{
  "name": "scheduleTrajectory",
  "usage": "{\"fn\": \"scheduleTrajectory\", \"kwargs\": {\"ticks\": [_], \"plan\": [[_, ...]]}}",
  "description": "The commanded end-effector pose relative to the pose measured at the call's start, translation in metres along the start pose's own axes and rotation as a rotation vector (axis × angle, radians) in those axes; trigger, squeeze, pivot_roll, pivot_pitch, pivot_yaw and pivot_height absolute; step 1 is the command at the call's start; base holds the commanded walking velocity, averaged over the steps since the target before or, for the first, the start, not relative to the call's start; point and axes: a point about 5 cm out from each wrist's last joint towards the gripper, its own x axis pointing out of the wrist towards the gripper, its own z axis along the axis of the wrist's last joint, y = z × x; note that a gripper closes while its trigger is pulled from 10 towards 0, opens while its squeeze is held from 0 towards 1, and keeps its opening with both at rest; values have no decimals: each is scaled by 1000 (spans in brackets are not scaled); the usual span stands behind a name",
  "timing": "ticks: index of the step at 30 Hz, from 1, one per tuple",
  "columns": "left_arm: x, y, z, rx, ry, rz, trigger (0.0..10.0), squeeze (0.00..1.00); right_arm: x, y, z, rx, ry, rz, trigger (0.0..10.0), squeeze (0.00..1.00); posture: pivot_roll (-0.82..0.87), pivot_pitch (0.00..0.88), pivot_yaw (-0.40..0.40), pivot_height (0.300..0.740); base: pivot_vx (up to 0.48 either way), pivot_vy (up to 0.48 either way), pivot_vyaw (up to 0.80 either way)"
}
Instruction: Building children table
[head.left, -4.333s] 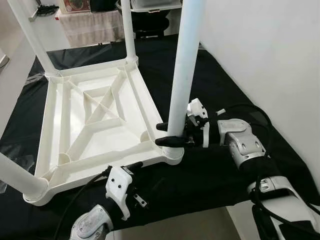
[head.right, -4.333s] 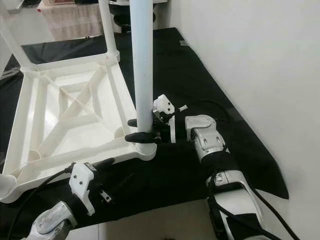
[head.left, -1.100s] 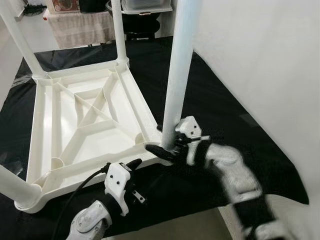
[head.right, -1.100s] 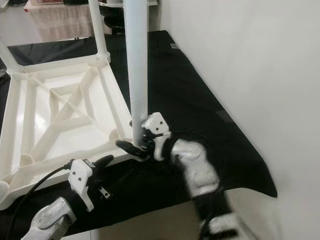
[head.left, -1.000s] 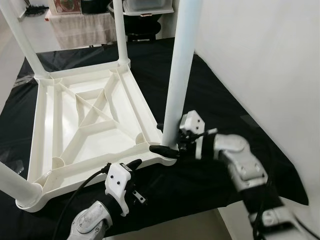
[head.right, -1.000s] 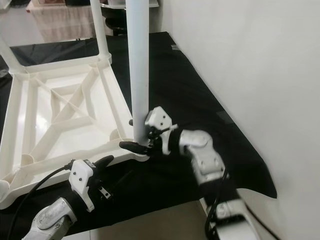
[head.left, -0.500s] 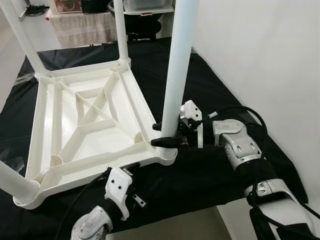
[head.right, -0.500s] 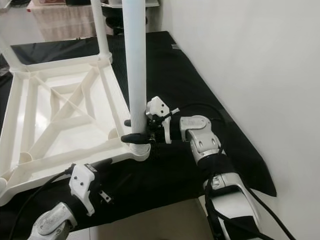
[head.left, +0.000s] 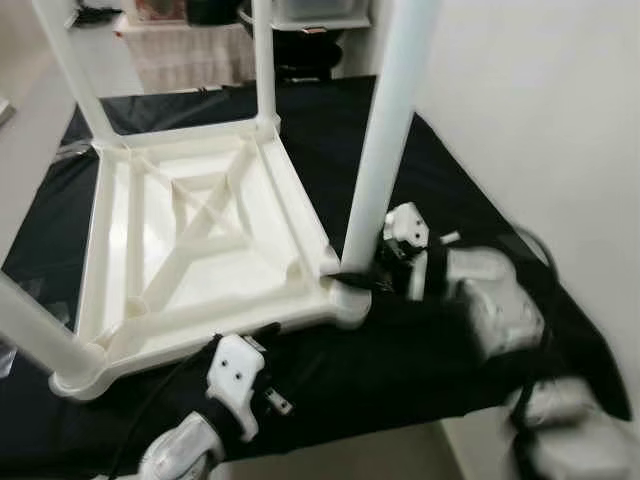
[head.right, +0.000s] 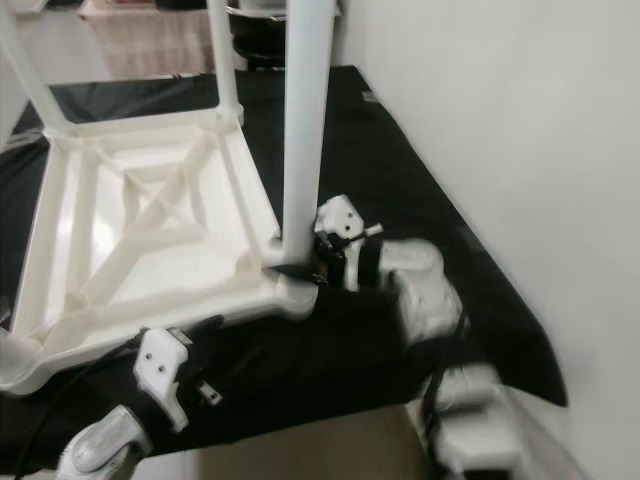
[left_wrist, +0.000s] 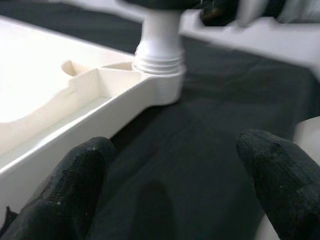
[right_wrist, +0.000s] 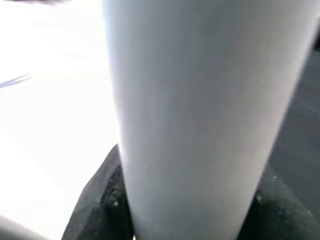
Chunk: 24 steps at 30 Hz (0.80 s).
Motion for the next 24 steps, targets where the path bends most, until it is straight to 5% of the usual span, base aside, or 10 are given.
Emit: {"fn": "scheduleTrajectory", "kwargs": {"ticks": [1, 2, 6, 14, 15, 17, 18, 20, 21, 24], "plan": [[-5, 3, -1, -5, 20, 2, 10000, 0, -31, 4, -25, -9, 114, -192, 0, 0, 8, 219, -36, 740, 0, 0, 0], [-5, 5, -1, -7, 23, 1, 10000, 0, -37, 26, -35, 21, 147, -106, 0, 0, -28, 205, -12, 740, 0, 0, 0], [-4, 9, -2, -11, 35, -22, 10000, 0, -37, 44, -40, -17, 166, 16, 0, 0, -19, 201, 7, 740, 0, 0, 0], [-4, 10, -2, -7, 41, -27, 10000, 0, -27, 43, -40, -55, 169, -8, 0, 0, -6, 194, 7, 740, 0, 0, 0], [-4, 11, -2, -7, 40, -20, 10000, 0, -25, 45, -35, -60, 166, -16, 10000, 0, -3, 190, 5, 740, 0, 0, 0], [-3, 11, -2, -7, 39, -17, 10000, 0, -23, 46, -31, -63, 165, -21, 10000, 0, -3, 190, 5, 740, 0, 0, 0], [-3, 10, -2, -6, 39, -17, 10000, 0, -19, 48, -23, -58, 129, 44, 10000, 651, -1, 186, 4, 740, 0, 0, 0], [-2, 10, -2, -7, 39, -18, 10000, 0, -16, 49, -16, -56, 104, 92, 10000, 651, -1, 186, 4, 740, 0, 0, 0], [-1, 10, -2, -7, 40, -22, 10000, 0, -13, 52, -10, -35, 74, 213, 10000, 1000, 0, 180, 2, 740, 0, 0, 0], [-1, 10, -2, -7, 40, -24, 10000, 0, -12, 55, -6, -21, 54, 296, 10000, 1000, 0, 180, 2, 740, 0, 0, 0]]}}
